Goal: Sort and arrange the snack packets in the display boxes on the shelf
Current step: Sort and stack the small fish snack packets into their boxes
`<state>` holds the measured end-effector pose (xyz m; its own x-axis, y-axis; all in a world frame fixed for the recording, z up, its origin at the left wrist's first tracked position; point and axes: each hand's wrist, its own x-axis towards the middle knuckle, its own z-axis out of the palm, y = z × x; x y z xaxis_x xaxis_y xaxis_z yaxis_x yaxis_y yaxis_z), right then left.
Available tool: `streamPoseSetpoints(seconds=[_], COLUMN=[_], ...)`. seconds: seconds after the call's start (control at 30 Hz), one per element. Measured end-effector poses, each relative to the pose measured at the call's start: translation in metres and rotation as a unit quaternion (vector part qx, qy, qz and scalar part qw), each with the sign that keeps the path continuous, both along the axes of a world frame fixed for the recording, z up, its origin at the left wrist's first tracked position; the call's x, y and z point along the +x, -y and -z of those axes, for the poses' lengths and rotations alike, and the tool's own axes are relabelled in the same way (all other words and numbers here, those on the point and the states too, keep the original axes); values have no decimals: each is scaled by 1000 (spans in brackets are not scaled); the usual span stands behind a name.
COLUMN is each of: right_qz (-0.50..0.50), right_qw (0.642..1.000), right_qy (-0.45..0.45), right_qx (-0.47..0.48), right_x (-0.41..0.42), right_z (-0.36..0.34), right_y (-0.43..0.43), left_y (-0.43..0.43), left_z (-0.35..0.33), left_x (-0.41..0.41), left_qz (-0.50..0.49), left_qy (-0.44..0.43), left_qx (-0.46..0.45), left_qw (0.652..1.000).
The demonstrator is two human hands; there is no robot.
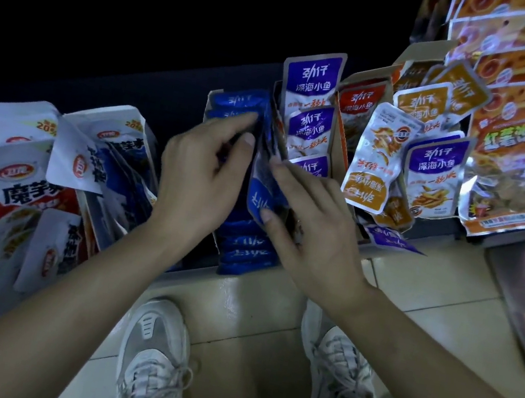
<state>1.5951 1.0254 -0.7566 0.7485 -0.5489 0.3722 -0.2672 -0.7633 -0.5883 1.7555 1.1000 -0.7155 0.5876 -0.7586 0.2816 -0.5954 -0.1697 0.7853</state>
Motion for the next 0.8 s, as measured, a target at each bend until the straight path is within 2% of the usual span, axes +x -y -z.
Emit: streamPoseSetpoints(seconds=[0.03,0.1,0.17,0.27,0.37,0.47,0.6,0.8], right_qz=[-1,-7,-21,-9,70,94,35,8], right_qw=[1000,1000,999,997,995,996,992,972], right_qy=[-8,-21,-24,15,54,6,-97,-197], right_qx=[3,19,41,76,41,-6,-68,-130], right_x=[0,1,-1,-11,-26,-36,-46,-29], right_z=[0,-1,-4,-11,-19,-24,-18,-13], right_y=[1,2,2,8,24,46,76,84], left_y=[-3,-5,-2,7,5,-1,-5,1], left_z=[-3,-11,-18,-14,4,15,20,17], left_x=[-3,-11,-17,-17,-11,-8,-11,-19], left_qz=[-16,-12,59,153,155,132,98,75], left_qy=[11,104,192,232,275,288,302,306], left_qx=[-18,-40,-44,19,95,91,87,88], left_qw=[1000,994,979,961,944,944,944,945])
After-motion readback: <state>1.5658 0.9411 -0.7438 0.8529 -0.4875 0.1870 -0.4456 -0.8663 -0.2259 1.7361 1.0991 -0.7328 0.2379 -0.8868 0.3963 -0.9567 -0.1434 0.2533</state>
